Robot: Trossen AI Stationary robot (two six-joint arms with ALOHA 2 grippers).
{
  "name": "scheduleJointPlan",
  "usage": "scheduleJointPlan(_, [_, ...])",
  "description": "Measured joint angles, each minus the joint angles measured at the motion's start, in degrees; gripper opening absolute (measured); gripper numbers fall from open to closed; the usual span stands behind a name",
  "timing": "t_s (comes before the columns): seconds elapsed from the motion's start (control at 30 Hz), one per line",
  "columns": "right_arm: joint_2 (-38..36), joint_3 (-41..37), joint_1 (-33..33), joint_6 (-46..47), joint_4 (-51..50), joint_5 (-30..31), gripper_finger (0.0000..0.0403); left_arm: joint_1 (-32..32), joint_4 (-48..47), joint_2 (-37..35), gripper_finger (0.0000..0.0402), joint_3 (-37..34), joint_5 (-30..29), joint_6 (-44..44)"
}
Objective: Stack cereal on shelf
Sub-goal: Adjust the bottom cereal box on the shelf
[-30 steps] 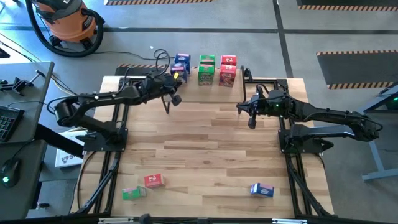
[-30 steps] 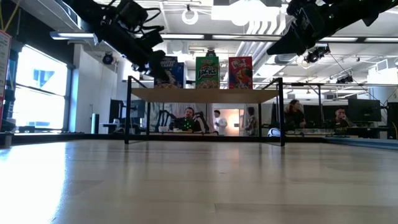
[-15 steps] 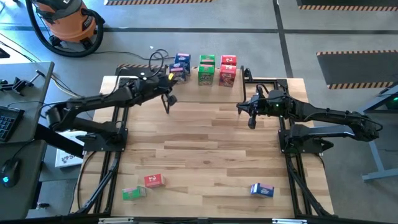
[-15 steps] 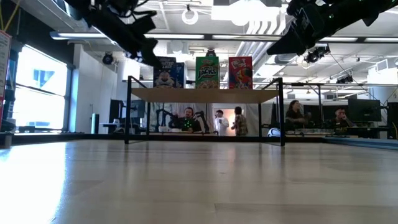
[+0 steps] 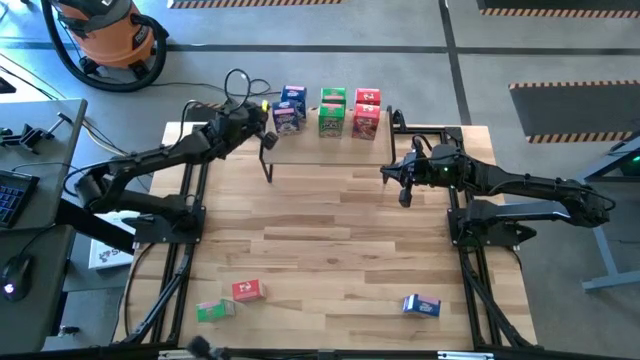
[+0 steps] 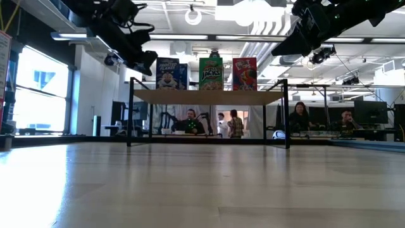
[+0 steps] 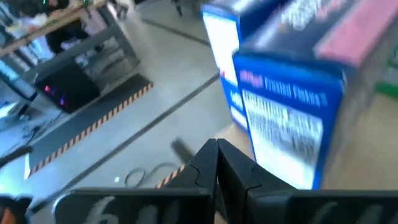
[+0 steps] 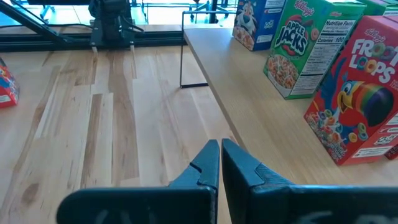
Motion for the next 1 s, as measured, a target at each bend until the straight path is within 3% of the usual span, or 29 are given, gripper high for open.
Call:
scheduleJointPlan(0.2, [0.0, 0.0, 0.0, 1.1, 0.0, 0.0, 0.0, 1.5, 6.0, 3.7, 0.0, 0.0, 6.1, 2.0])
scheduleJointPlan(0.73, [0.0, 0.0, 0.0, 1.1, 0.0, 0.0, 0.0, 3.3, 11.2, 6.4, 0.0, 0.0, 11.0, 3.5])
scheduleJointPlan(1.0, [0.0, 0.0, 0.0, 1.1, 0.0, 0.0, 0.0, 3.3, 9.3, 4.7, 0.0, 0.0, 11.3, 3.9])
